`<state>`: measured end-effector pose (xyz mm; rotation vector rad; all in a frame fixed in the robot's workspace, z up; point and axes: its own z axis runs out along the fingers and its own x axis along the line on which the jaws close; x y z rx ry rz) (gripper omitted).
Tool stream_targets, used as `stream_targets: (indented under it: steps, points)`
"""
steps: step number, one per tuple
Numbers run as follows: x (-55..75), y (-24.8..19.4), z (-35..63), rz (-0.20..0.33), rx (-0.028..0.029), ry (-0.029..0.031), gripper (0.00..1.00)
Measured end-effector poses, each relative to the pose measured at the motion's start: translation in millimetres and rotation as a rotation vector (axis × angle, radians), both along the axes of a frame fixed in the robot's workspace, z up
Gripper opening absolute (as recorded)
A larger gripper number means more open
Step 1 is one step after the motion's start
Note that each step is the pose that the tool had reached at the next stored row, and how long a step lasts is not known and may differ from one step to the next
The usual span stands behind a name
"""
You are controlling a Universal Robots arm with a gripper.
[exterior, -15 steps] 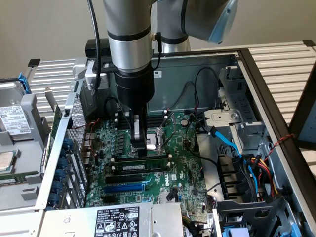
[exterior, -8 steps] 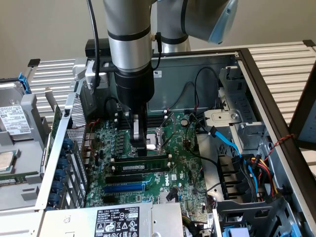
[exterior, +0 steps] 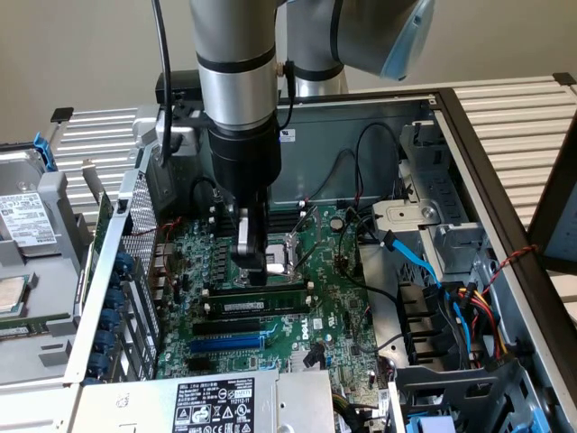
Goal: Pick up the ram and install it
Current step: 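Press down the ram until it locks into place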
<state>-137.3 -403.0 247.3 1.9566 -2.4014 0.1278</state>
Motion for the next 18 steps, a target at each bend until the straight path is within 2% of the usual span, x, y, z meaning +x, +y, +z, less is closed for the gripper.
stream_targets:
  steps: [18]
  points:
    - [0.0,0.0,0.0,-0.287,0.0000,-0.0001,0.11]
